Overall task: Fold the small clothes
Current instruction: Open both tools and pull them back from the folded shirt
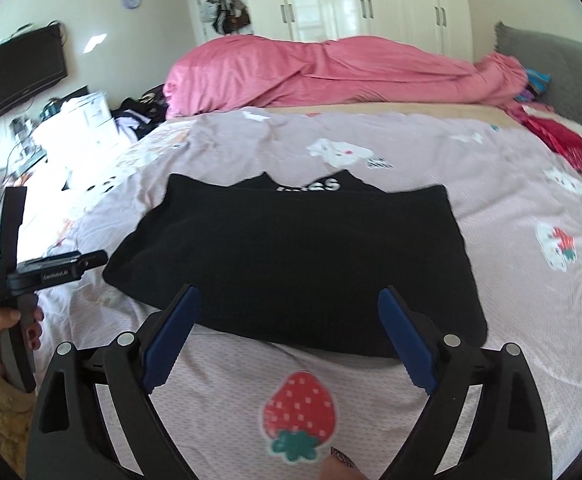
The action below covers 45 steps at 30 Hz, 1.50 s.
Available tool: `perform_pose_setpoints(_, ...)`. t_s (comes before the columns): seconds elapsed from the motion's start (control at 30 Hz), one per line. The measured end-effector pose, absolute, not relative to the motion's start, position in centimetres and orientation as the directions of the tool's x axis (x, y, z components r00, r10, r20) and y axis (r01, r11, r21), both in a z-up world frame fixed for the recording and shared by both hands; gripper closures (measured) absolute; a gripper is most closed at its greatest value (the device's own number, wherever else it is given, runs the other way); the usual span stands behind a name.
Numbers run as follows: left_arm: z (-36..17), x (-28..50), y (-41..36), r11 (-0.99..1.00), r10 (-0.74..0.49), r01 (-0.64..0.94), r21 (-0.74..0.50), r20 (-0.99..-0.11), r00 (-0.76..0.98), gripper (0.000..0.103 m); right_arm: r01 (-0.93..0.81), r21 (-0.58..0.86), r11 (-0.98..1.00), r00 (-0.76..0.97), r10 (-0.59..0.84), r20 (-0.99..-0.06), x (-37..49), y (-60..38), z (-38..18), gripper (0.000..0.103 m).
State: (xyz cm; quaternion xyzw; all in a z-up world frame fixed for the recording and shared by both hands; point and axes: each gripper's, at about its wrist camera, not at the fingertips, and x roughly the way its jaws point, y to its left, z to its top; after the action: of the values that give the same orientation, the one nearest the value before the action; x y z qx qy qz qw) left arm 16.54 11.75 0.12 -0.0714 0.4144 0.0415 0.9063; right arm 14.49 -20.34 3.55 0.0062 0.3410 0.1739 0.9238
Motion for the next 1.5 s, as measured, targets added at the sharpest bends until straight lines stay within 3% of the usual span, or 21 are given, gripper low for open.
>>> perform_pose_setpoints(0.27,0.5,15.9,13.2,0.979,0.028,-0.168,-0.113,-0.744,0.667,0.014,-0.387,0.089,0.918,0.698,0.354,-0.623,14.2,-16.7,3.6,0.008)
perform_pose_setpoints(0.6,0.3,14.9,15.2,0.969,0.028,-0.202,-0.143,-0.746,0.665,0.012,-0.442,0.079,0.893,0.673,0.388,-0.63,14.3,-12.7,3.1,0.007)
perform_pose_setpoints(1.13,-0.4,14.1,18.9,0.941,0.046,-0.281,-0.187,-0.754,0.655,0.009,-0.538,-0.053,0.841,0.639,0.366,-0.677,13.9,-5.9,0.1,0.006)
perform_pose_setpoints(1.5,-0.6,15.4,19.5,0.945,0.079,-0.293,-0.144,-0.768,0.635,0.009,-0.555,-0.15,0.818,0.647,0.311,-0.696,15.1,-3.4,-2.2,0.006)
